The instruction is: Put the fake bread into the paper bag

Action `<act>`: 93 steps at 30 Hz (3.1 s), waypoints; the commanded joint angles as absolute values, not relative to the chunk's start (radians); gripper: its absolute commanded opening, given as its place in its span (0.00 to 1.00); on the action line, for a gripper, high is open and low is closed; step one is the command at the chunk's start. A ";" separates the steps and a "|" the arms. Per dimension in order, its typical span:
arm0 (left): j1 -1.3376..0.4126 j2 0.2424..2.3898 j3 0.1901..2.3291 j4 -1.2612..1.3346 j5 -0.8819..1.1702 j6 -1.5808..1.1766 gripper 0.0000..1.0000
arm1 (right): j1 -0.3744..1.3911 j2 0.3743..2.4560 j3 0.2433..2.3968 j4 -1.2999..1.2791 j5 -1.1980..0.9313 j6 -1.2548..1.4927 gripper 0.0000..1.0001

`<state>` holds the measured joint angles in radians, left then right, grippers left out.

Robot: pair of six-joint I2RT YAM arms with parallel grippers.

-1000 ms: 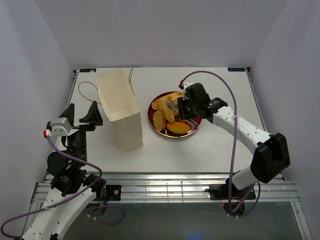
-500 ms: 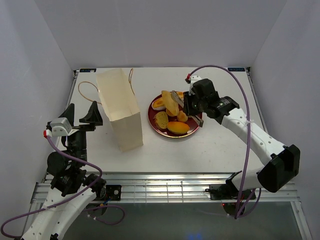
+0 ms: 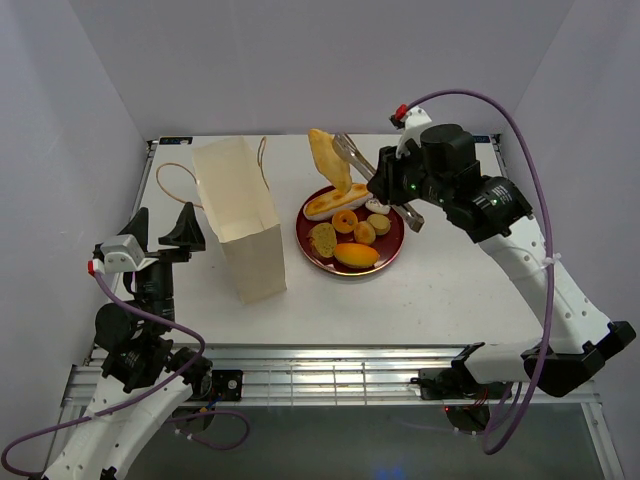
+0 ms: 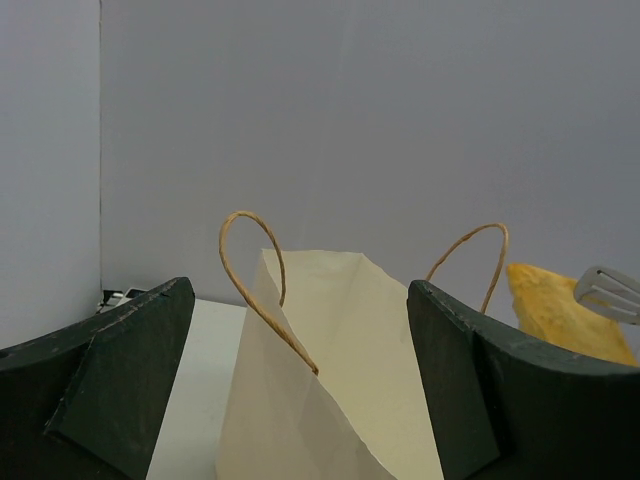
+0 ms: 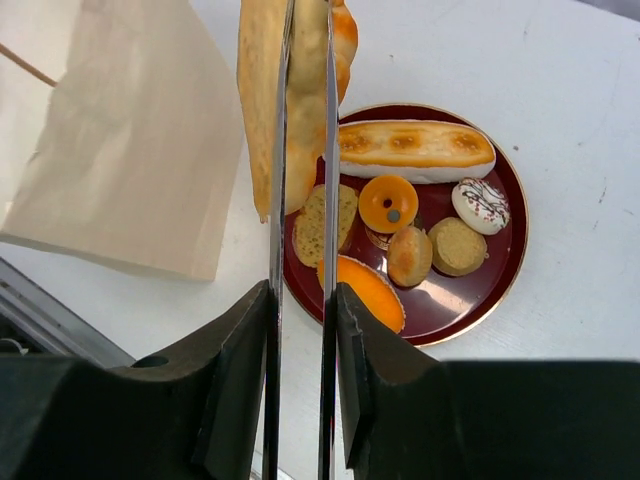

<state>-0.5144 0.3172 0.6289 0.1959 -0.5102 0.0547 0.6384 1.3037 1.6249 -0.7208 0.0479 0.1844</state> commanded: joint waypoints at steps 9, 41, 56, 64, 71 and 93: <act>-0.520 0.331 0.615 0.215 -0.538 0.078 0.98 | 0.693 1.354 1.939 -0.790 -0.086 0.147 0.36; -0.520 0.318 0.601 0.235 -0.560 0.104 0.98 | 0.934 1.537 2.100 -0.672 -0.113 0.195 0.37; -0.520 0.319 0.598 0.236 -0.546 0.101 0.98 | 0.934 1.626 2.054 -0.612 -0.124 0.195 0.41; -0.520 0.322 0.598 0.238 -0.546 0.103 0.98 | 0.934 1.655 2.079 -0.612 -0.140 0.193 0.53; -0.520 0.330 0.597 0.238 -0.540 0.101 0.98 | 0.936 1.657 2.086 -0.607 -0.144 0.193 0.55; -0.520 0.331 0.594 0.241 -0.529 0.104 0.93 | 0.934 1.450 1.906 -0.451 -0.051 0.210 0.56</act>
